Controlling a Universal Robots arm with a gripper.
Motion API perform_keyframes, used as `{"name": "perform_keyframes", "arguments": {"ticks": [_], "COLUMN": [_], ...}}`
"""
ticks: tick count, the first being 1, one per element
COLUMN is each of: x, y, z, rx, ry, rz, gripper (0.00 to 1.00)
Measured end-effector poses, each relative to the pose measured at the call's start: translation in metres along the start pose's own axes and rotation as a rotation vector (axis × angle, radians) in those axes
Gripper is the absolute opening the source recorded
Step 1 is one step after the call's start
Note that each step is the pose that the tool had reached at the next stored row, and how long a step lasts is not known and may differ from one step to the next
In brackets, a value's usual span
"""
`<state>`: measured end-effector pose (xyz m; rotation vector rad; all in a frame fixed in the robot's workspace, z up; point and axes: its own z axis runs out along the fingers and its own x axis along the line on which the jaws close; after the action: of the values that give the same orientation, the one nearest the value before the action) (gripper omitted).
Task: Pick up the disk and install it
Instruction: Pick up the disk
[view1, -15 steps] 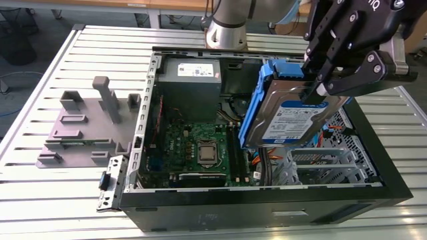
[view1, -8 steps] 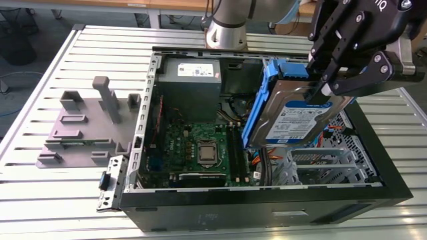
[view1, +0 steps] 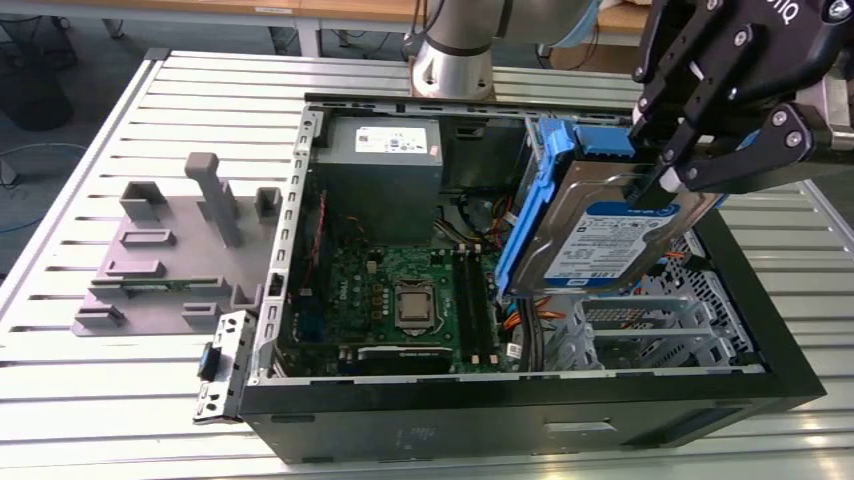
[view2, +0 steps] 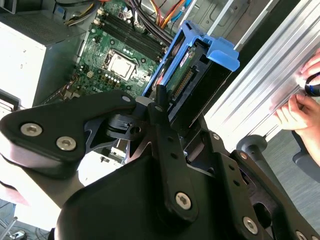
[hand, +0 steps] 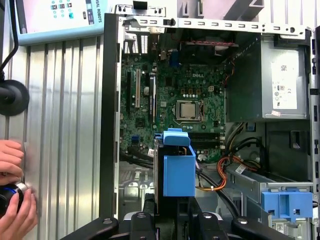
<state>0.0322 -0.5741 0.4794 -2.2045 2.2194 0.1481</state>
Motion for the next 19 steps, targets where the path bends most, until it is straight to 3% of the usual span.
{"name": "perform_keyframes", "arguments": {"ticks": [5, 12, 19], "x": [-0.0001, 0.0009, 0.0093], "y": [-0.0083, -0.0087, -0.0095], "z": [-0.0005, -0.0005, -0.0011], "rx": [0.0000, 0.0000, 0.0000], "ry": [0.0000, -0.0001, 0.0001], "rz": [0.000, 0.000, 0.000], "gripper": [0.35, 0.35, 0.35]}}
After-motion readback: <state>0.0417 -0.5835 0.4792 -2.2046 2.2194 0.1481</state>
